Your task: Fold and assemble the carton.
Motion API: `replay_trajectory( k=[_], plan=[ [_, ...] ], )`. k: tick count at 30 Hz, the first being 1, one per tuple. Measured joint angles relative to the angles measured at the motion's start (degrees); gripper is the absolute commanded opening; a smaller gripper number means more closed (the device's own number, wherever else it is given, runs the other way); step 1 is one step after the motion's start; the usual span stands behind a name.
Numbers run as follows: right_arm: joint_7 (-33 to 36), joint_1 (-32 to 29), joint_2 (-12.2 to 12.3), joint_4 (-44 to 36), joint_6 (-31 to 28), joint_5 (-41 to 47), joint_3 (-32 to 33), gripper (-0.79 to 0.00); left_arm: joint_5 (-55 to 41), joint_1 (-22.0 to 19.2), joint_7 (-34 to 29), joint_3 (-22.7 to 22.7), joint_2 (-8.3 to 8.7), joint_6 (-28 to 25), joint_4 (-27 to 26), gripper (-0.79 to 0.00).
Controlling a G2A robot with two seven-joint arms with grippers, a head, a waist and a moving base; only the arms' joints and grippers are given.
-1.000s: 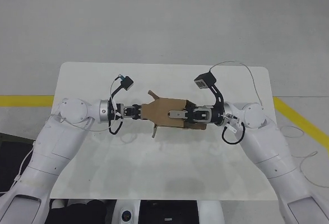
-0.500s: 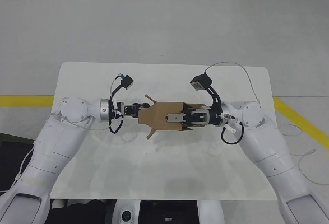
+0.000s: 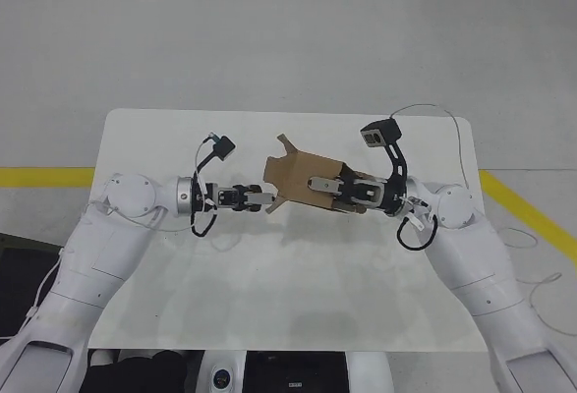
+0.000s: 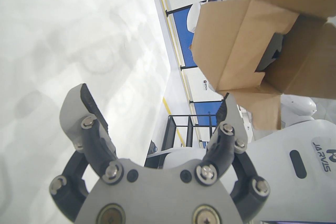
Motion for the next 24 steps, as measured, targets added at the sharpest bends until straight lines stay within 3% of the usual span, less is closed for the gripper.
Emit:
replay_trajectory(
  k=[10, 24],
  plan=[
    [-5.73, -0.34, -0.11, -0.83, 2.39, -6.96, -0.28, -0.785, -0.93, 0.83, -2.36, -0.12, 0.24, 0.68, -2.58, 0.0],
    [-0.36, 1.96, -0.62, -1.18, 6.34, -7.16, -3.43, -0.785, -2.07, 0.42, -1.7, -1.57, 0.47, 1.44, -2.15, 0.0]
  ],
)
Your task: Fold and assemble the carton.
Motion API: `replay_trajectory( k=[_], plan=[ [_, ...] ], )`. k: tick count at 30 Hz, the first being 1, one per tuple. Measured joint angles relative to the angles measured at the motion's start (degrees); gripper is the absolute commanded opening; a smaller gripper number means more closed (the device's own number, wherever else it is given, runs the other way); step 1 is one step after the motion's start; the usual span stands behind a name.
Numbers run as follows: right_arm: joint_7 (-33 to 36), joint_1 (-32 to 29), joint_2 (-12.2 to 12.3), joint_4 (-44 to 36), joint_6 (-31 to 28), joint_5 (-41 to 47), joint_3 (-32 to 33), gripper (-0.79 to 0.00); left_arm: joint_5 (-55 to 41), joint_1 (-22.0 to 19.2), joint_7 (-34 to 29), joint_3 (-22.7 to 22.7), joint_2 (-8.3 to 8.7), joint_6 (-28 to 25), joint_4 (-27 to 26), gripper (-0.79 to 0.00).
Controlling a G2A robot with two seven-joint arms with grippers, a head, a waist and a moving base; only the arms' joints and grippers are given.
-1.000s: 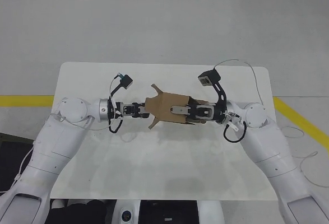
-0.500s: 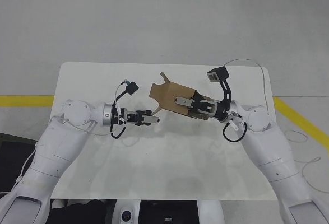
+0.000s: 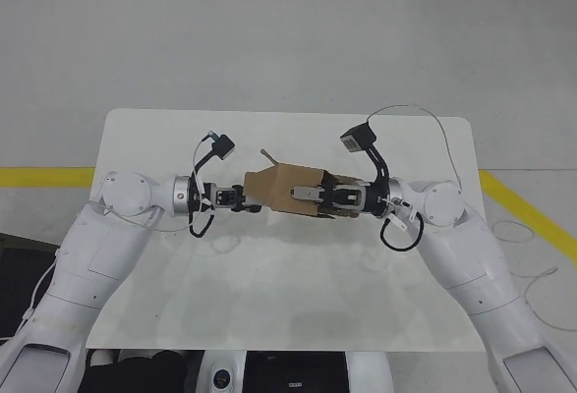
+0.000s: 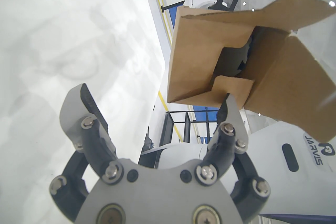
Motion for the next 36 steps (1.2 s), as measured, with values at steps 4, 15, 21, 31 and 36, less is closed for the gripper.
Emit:
replay_trajectory(
  k=[4, 15, 21, 31, 36],
  plan=[
    [0.35, 0.61, -0.21, 0.44, 0.18, 0.05, -0.66, -0.785, -0.19, 0.05, -0.3, -0.08, 0.05, 0.14, -0.31, 0.0],
    [0.41, 0.67, -0.35, 1.43, -0.32, 0.43, -0.63, -0.785, -0.1, 0.55, -0.76, -0.09, 0.17, 0.05, -1.16, 0.0],
    [0.14, 0.37, -0.26, 1.69, -0.26, 0.09, -0.18, -0.785, -0.51, 0.72, -0.14, -0.63, 0.25, -0.18, -1.12, 0.0],
    [4.69, -0.2, 0.15, 1.27, 2.88, 0.63, -0.04, -0.785, -3.08, -0.83, 3.47, -3.34, 0.34, 0.07, 2.56, 0.0],
    [8.46, 1.04, -0.2, 1.02, 5.16, 0.99, -2.3, -0.785, -3.78, -1.41, 5.01, -3.92, 0.28, 0.38, 3.61, 0.0]
  ],
)
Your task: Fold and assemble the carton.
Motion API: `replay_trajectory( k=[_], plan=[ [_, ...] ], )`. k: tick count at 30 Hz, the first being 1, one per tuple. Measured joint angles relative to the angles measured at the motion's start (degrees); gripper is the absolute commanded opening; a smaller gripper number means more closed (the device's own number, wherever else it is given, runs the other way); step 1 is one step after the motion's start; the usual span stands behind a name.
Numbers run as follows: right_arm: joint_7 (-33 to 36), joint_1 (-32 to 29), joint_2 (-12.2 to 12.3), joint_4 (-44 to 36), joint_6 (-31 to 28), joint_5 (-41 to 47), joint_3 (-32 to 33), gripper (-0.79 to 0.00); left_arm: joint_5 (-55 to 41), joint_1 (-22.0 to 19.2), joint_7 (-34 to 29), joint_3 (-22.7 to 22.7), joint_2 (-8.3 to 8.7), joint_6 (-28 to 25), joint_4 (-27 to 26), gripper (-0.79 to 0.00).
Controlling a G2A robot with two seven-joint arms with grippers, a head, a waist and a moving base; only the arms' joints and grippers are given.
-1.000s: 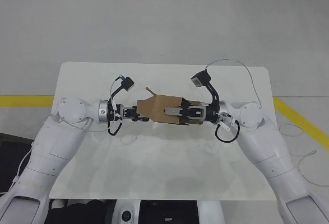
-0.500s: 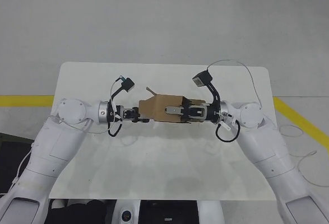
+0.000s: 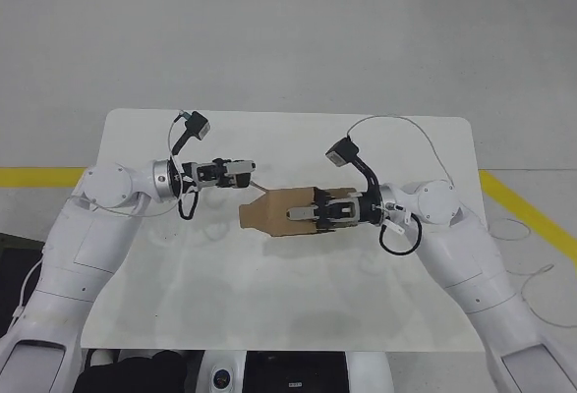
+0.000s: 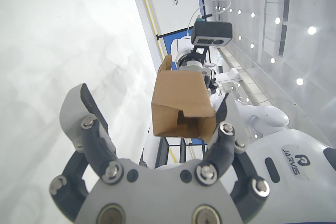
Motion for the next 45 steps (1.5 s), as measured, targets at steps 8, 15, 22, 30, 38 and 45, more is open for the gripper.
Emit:
replay_trajectory(
  k=[8, 15, 22, 30, 38, 45],
  plan=[
    [-2.65, 0.83, -0.46, 1.82, -2.79, 1.26, 0.06, -0.785, 1.32, -0.04, -1.27, 1.02, -0.1, 0.67, 0.1, 0.0],
    [-5.33, -0.52, -0.1, 0.72, -4.79, 0.74, 2.14, -0.785, -0.51, 0.53, -5.04, 1.64, -0.07, 2.13, -1.72, 0.0],
    [-5.33, -0.48, -0.23, -0.51, -4.37, 0.52, 1.63, -0.785, -0.12, 1.04, -5.96, 2.05, -0.02, 2.59, -2.86, 0.0],
    [-4.4, 0.56, -0.56, -0.12, -4.01, 0.62, 0.59, -0.785, 0.23, 0.93, -6.24, 2.49, -0.08, 2.65, -2.94, 0.0],
    [-4.06, 1.06, -0.74, 0.21, -3.94, 0.68, 0.18, -0.785, 0.29, 0.91, -6.43, 2.64, -0.09, 2.63, -2.98, 0.0],
    [-3.79, 1.4, -0.88, 0.32, -3.77, 0.68, -0.09, -0.785, 0.3, 0.84, -6.52, 2.69, -0.09, 2.67, -3.08, 0.0]
  ],
)
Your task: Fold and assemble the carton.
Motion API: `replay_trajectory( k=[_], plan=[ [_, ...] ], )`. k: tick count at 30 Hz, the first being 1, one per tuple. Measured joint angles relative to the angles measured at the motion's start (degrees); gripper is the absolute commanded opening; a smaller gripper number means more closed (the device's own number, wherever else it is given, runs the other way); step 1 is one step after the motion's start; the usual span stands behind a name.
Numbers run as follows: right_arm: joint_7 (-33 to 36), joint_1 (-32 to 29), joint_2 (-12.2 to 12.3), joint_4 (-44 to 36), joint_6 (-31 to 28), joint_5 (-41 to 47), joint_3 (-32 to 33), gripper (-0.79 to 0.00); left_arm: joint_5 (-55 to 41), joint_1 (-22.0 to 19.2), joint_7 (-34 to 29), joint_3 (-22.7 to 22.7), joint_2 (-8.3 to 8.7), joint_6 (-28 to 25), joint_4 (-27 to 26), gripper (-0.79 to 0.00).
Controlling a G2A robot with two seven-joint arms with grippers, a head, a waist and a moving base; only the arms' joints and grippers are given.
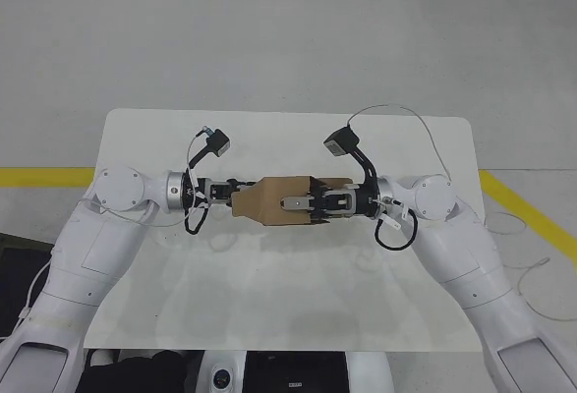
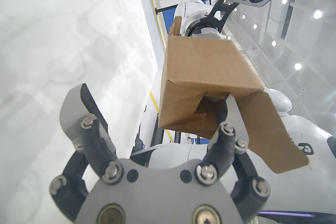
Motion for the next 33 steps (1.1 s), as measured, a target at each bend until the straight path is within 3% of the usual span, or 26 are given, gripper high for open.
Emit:
replay_trajectory(
  k=[12, 20, 26, 33],
  plan=[
    [-6.09, -2.83, 1.23, -0.08, 1.16, -6.67, 4.27, -0.785, -2.62, -0.42, 0.31, -3.21, 0.5, -0.25, 1.28, 0.0],
    [-9.29, -4.65, 1.67, -1.39, 4.16, -10.3, 5.06, -0.785, -2.79, 1.54, -0.3, -6.02, 1.26, -1.23, -3.17, 0.0],
    [-9.81, -4.46, 1.62, -2.88, 4.89, -10.8, 4.74, -0.785, 2.05, 3.26, 1.48, -5.01, 1.4, -1.76, -5.96, 0.0],
    [-8.86, -5.24, 1.91, -5.38, 4.93, -10.6, 5.32, -0.785, 5.01, 1.81, 5.47, -3.52, 1.04, 0.84, -3.04, 0.0]
  ],
)
